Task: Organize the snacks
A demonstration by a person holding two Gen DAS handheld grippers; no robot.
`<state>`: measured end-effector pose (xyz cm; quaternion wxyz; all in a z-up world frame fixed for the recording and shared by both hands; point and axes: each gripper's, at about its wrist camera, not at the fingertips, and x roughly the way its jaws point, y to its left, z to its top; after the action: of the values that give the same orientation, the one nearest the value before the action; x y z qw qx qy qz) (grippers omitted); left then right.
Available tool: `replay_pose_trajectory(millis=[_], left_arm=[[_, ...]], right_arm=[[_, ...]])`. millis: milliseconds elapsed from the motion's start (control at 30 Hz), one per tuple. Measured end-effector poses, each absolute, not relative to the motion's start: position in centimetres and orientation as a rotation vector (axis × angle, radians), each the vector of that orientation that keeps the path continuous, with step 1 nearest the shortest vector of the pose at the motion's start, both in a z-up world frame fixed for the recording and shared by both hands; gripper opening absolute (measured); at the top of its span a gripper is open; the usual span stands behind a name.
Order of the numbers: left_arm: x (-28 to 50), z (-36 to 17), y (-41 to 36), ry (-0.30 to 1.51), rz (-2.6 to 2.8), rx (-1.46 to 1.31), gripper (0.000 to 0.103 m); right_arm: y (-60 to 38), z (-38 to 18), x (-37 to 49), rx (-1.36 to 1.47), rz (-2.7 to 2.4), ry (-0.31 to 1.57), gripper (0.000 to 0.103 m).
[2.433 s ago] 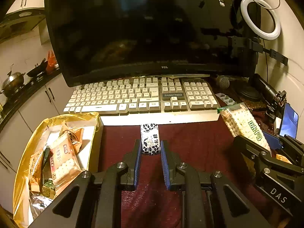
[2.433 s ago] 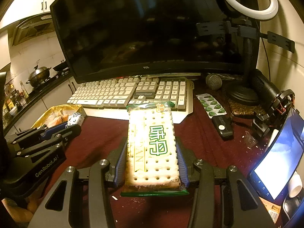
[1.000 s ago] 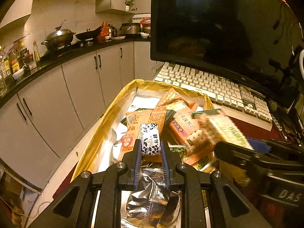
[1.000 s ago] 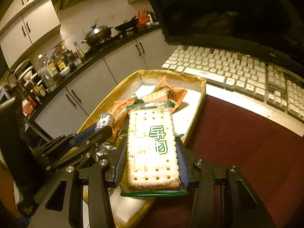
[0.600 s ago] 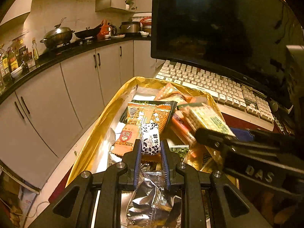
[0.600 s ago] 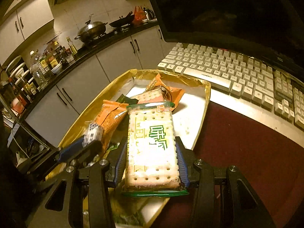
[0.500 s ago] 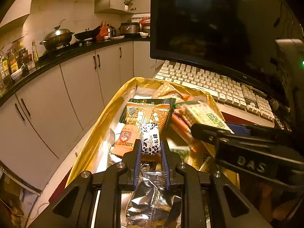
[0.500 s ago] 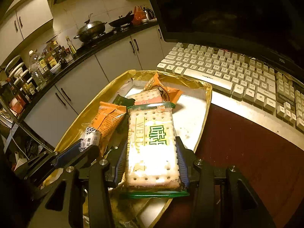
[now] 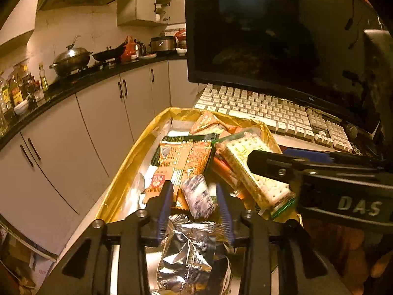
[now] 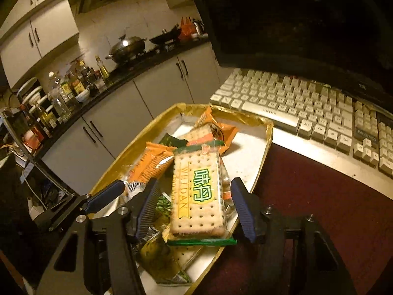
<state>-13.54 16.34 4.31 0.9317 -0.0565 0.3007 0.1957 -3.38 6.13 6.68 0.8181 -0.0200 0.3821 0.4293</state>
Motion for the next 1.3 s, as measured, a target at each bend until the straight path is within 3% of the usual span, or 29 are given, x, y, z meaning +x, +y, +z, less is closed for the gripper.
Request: replay_pose_trajectory(millis=[433, 667, 833, 1300], left_arm=[[-13.2, 5.8, 14.0, 0.581, 0.417, -0.069, 0.058], [-12.8, 6.8, 10.8, 0.547, 0.368, -0.025, 0.069], [-11.9, 7.6, 6.9, 0.524, 0.29, 0.012, 0.088], [-9.6, 5.7, -0.5, 0.569, 0.246, 0.14, 0.102]], right_arm=[[-0.1, 8.9, -4.0, 0.062, 0.902, 0.757, 0.076], [-6.2, 8.3, -3.9, 0.096, 0.793, 0.731, 0.079], [-11.3, 7.4, -3.5, 0.13, 0.655, 0.704, 0.084], [-17.7, 5.7, -3.1, 0.138, 0.443, 0.628, 0.087]])
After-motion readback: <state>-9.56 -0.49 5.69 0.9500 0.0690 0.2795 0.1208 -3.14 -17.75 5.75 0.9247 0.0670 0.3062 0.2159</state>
